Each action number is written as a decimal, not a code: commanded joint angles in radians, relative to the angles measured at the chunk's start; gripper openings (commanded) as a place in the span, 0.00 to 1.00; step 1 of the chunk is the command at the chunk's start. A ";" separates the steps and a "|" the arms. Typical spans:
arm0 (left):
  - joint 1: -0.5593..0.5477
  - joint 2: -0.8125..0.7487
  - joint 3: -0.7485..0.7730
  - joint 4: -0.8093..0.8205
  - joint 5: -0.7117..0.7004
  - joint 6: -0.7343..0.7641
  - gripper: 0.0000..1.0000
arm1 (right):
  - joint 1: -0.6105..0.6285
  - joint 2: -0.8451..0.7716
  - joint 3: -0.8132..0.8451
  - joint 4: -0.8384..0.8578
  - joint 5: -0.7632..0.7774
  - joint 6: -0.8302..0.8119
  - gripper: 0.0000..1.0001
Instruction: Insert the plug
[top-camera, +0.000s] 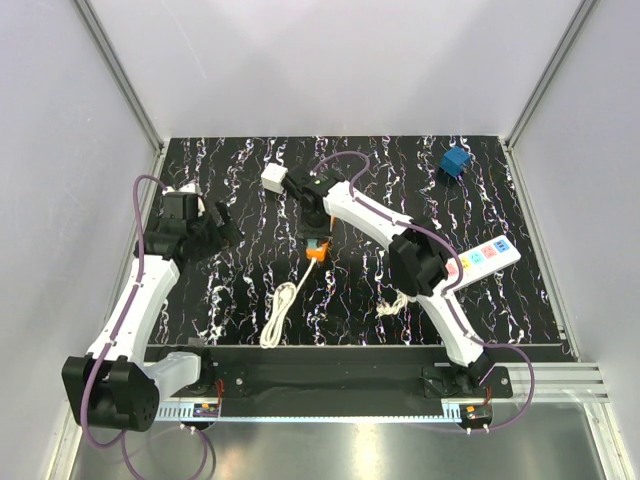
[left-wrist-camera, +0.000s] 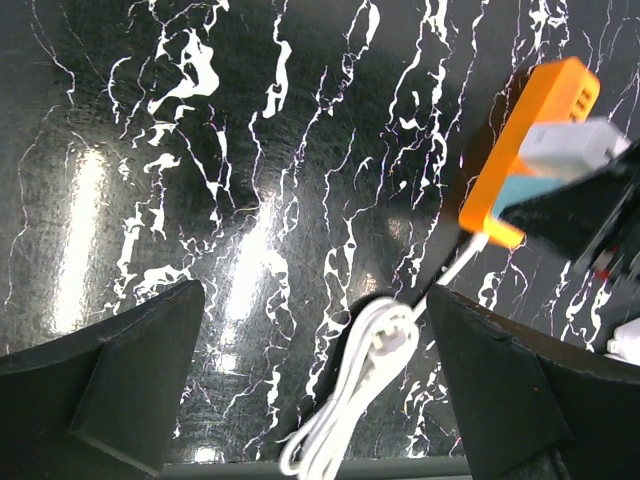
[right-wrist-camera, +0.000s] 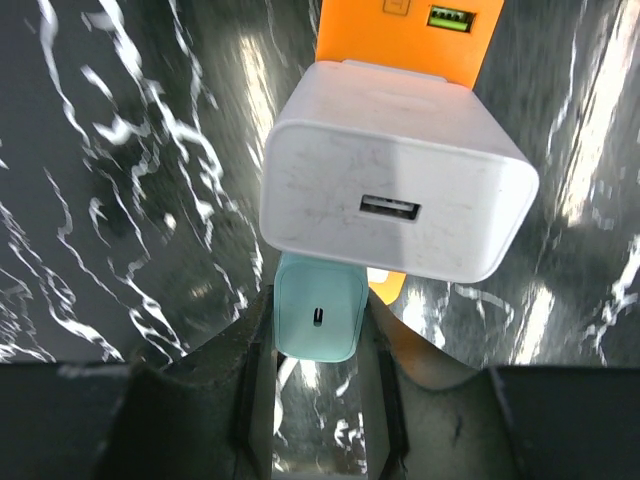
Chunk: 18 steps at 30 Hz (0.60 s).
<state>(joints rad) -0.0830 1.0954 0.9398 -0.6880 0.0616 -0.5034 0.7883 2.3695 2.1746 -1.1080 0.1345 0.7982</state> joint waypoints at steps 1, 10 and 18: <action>0.006 -0.017 -0.006 0.019 -0.025 0.000 0.99 | -0.076 0.155 0.063 0.086 0.042 -0.076 0.00; 0.006 -0.080 -0.035 0.050 -0.011 0.019 0.99 | -0.188 0.385 0.464 0.019 0.105 -0.178 0.00; 0.006 -0.083 -0.035 0.053 -0.026 0.016 0.99 | -0.210 0.321 0.502 0.108 0.086 -0.293 0.49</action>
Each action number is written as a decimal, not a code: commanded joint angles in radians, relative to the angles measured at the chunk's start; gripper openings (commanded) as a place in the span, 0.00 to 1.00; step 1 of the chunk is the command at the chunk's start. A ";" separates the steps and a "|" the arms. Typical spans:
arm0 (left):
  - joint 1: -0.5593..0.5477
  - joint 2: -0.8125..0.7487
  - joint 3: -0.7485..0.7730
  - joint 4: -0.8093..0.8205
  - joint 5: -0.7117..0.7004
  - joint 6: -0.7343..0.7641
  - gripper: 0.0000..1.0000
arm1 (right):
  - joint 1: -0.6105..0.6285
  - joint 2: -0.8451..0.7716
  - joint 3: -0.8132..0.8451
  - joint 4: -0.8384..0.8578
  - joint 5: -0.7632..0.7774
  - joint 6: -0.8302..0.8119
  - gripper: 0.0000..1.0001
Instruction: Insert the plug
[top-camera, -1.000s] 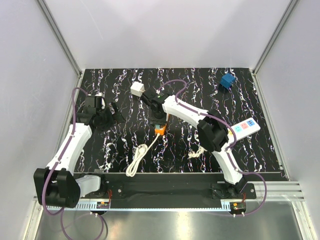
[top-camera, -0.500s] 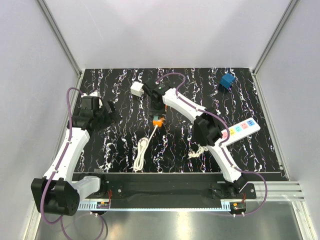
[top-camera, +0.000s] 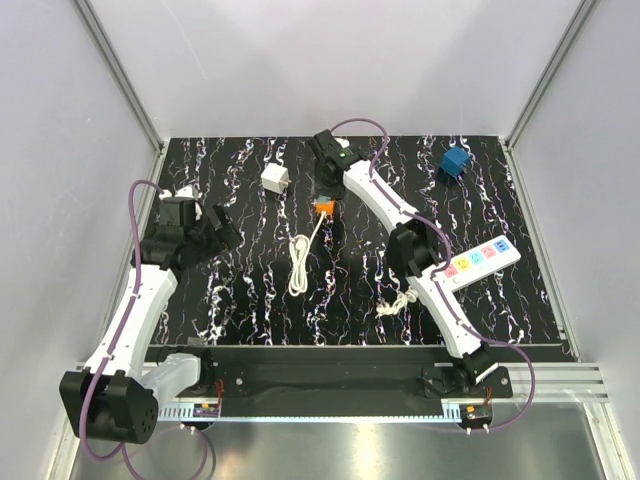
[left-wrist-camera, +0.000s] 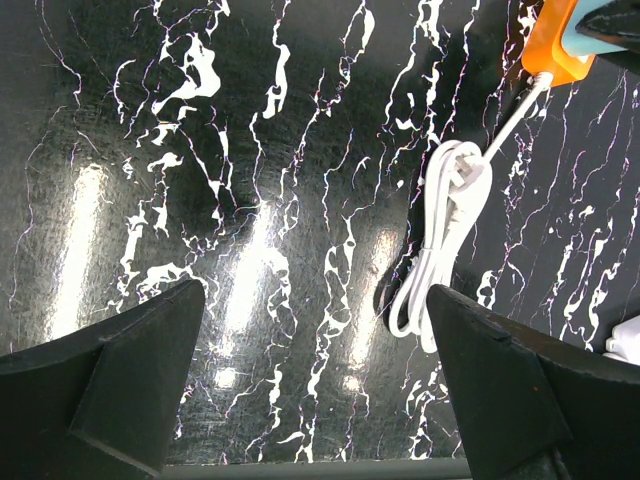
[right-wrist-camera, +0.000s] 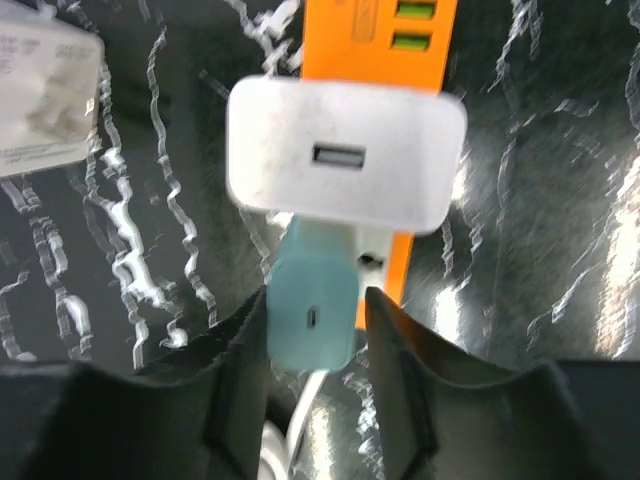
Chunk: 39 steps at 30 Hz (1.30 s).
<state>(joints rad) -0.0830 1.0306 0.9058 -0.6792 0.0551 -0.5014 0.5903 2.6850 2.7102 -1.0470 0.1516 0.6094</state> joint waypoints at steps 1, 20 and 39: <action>0.006 -0.018 -0.002 0.046 -0.023 0.011 0.99 | -0.012 -0.031 -0.046 0.062 0.068 -0.112 0.54; 0.006 0.006 -0.007 0.064 0.006 0.035 0.99 | -0.012 -0.361 -0.265 0.156 0.011 -0.269 0.46; 0.006 0.028 -0.005 0.066 0.017 0.044 0.99 | -0.014 -0.131 -0.217 0.203 -0.109 -0.270 0.00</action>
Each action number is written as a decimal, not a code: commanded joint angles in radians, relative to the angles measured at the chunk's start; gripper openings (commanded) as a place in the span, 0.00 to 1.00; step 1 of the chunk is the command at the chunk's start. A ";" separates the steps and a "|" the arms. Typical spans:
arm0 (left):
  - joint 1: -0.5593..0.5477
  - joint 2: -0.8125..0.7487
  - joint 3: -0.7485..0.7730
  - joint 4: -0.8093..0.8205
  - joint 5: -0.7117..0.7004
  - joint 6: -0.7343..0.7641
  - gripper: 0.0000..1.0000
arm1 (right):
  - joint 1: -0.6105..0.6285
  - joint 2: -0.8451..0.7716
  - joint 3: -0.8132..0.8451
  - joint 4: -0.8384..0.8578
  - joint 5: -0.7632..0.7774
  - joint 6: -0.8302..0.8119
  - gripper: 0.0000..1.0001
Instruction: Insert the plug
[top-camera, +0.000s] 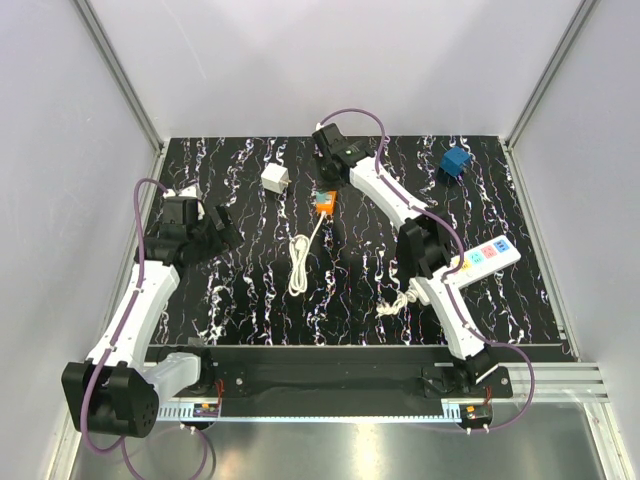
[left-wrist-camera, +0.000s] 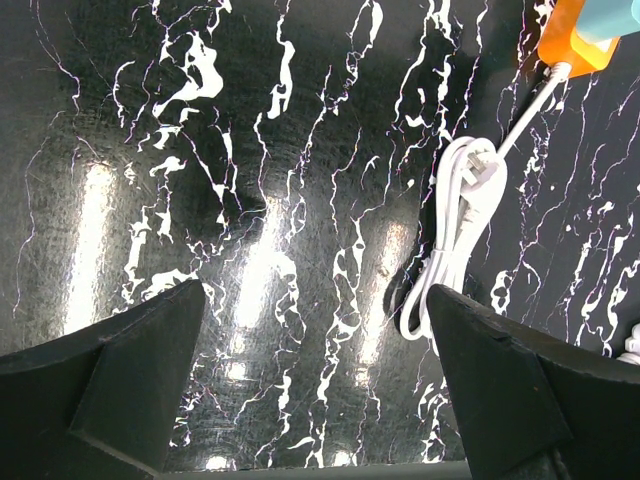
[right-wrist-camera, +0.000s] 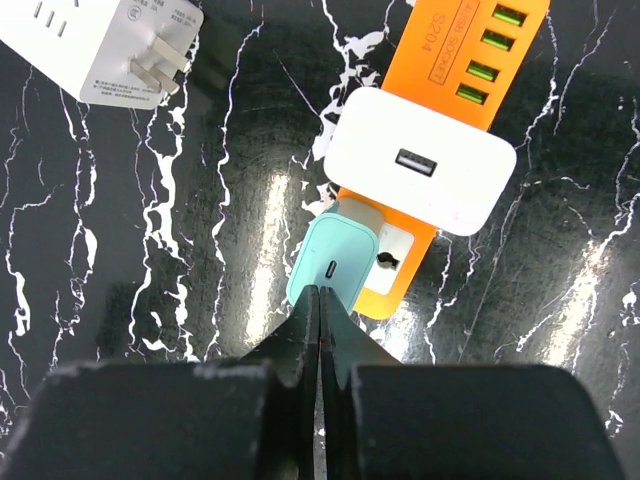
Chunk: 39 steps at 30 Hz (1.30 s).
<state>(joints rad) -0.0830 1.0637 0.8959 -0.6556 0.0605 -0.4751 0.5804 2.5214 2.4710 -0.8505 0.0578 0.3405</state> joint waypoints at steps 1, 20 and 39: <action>0.006 -0.007 0.005 0.043 0.016 0.020 0.99 | -0.002 0.033 0.025 0.004 -0.012 -0.006 0.00; -0.388 0.096 0.130 0.028 0.082 0.067 0.99 | -0.103 -0.754 -0.854 -0.082 0.292 0.466 0.80; -0.546 0.188 0.293 -0.052 -0.017 0.188 0.99 | -0.639 -0.957 -1.310 -0.009 0.387 0.586 0.94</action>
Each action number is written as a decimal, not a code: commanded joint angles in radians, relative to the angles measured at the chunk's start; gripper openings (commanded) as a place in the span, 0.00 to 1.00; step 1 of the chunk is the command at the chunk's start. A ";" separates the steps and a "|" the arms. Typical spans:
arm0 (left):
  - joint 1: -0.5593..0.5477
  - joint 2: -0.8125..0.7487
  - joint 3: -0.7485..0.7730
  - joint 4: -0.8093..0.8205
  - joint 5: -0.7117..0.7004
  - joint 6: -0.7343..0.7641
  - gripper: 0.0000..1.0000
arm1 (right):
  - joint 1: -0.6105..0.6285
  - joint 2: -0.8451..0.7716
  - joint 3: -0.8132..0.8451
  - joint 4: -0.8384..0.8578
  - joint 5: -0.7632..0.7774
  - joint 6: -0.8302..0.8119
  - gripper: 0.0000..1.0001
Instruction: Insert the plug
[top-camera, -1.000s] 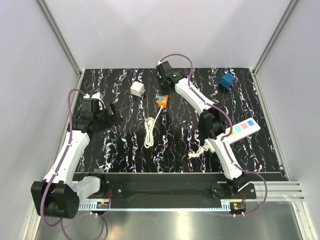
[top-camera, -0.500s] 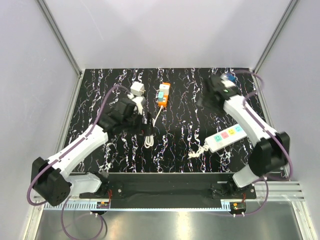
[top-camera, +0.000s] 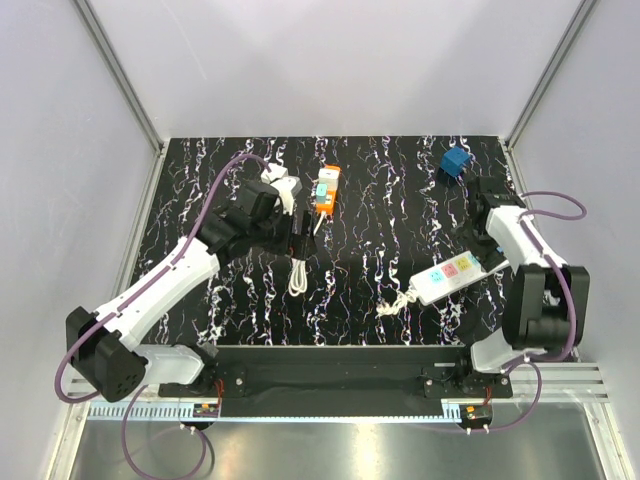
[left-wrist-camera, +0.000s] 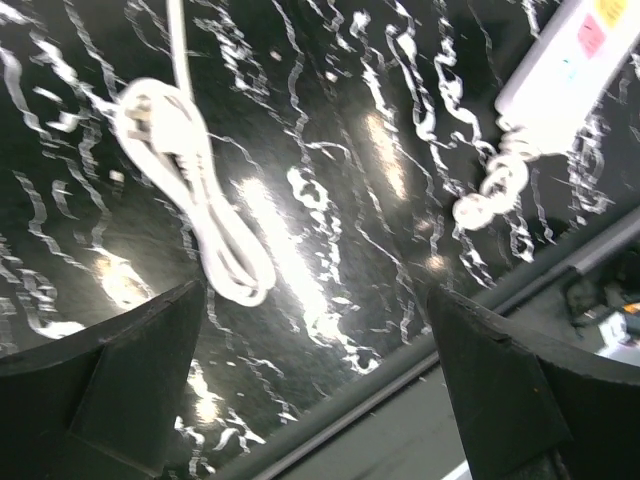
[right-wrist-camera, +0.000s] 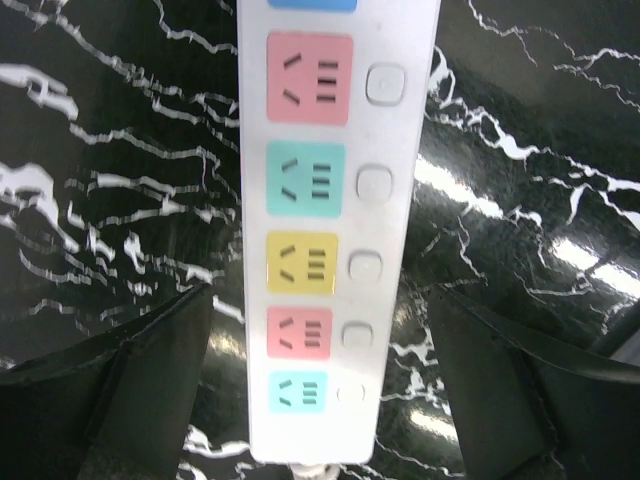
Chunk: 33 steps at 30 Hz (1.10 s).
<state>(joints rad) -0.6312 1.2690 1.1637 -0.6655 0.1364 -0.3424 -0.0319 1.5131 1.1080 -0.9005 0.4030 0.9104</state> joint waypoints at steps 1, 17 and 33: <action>0.002 -0.020 0.019 -0.042 -0.112 0.062 0.99 | -0.033 0.071 0.067 0.051 0.043 0.021 0.94; 0.004 -0.025 -0.010 -0.046 -0.190 0.068 0.99 | -0.057 0.243 -0.003 0.273 -0.139 -0.103 0.75; 0.025 -0.046 -0.022 -0.043 -0.258 0.060 0.99 | 0.017 0.227 -0.018 0.303 -0.221 -0.205 0.72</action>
<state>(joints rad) -0.6106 1.2469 1.1450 -0.7280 -0.0860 -0.2874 -0.0025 1.7496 1.0718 -0.4953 0.1020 0.6827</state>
